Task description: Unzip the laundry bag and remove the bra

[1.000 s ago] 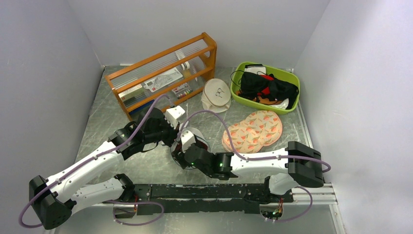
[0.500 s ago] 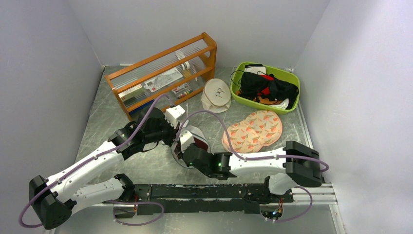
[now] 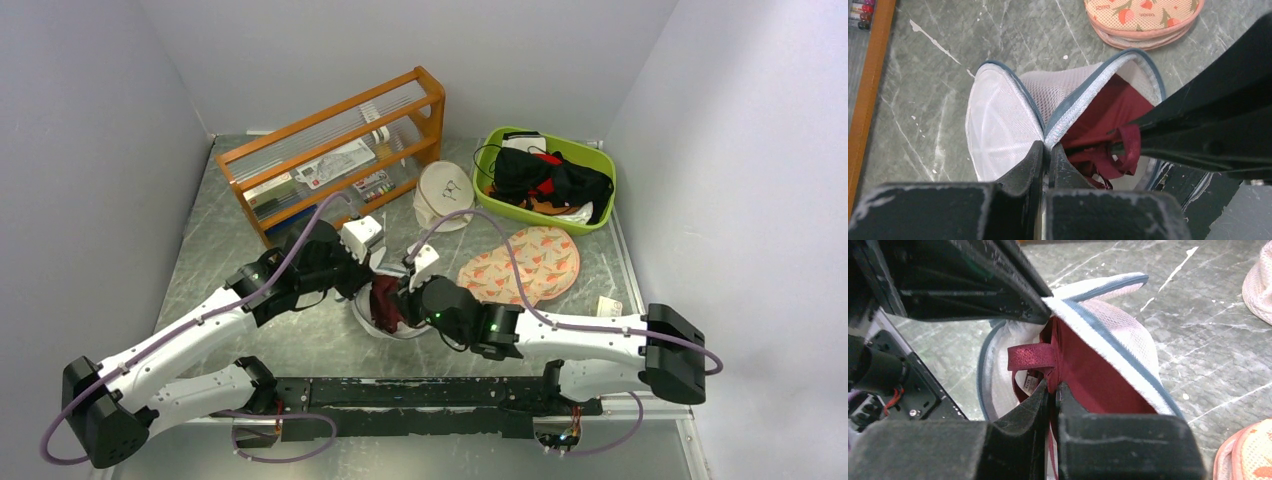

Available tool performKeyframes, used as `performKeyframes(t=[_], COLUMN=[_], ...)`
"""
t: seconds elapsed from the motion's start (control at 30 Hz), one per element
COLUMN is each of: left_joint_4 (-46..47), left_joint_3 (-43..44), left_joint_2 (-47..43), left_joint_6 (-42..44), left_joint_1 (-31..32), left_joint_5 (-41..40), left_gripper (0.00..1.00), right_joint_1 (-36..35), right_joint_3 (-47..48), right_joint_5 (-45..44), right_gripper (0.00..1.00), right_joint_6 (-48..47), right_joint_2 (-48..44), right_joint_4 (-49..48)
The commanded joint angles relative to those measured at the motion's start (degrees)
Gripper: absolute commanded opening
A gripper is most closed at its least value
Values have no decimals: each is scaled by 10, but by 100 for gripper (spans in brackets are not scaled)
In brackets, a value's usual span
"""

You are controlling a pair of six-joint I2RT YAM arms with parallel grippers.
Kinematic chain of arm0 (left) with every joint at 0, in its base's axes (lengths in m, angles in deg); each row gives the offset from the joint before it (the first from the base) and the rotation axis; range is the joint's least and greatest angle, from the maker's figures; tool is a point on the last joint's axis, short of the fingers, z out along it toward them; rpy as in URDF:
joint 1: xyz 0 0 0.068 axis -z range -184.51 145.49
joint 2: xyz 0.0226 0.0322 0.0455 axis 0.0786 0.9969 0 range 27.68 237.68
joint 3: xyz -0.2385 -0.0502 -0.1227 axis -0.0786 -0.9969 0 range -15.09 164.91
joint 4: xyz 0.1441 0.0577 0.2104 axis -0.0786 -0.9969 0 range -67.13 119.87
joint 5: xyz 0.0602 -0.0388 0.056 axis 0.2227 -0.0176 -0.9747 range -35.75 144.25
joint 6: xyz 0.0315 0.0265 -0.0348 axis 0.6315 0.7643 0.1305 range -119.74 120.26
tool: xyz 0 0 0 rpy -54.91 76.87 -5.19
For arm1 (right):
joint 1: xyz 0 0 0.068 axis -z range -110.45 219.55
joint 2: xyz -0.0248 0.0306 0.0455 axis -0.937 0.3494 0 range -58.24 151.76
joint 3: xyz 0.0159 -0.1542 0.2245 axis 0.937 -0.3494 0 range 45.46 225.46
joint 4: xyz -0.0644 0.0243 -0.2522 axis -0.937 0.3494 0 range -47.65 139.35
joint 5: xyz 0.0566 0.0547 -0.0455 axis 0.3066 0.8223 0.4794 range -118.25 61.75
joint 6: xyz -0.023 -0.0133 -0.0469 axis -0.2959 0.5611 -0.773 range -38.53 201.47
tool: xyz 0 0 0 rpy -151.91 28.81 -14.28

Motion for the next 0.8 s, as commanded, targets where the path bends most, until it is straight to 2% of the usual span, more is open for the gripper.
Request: performKeyframes(t=[0.0, 0.3, 0.53, 0.77], left_joint_4=[8, -5, -10, -7], left_joint_3=[7, 14, 19, 20], left_joint_2=[8, 54, 75, 77], left_joint_6=[-9, -35, -45, -41], left_joint_1=[3, -2, -17, -26], left_joint_5=[-6, -56, -44, -19], left_gripper=[7, 7, 7, 7], right_joint_1=[29, 53, 55, 57], right_joint_3=[-9, 5, 35, 23], right_joint_5=[71, 102, 74, 69], right_gripper=[0, 0, 0, 0], right_joint_6=[25, 37, 58, 70], right_joint_2=[-50, -132, -189, -235], right_joint_4=[-28, -4, 48, 24])
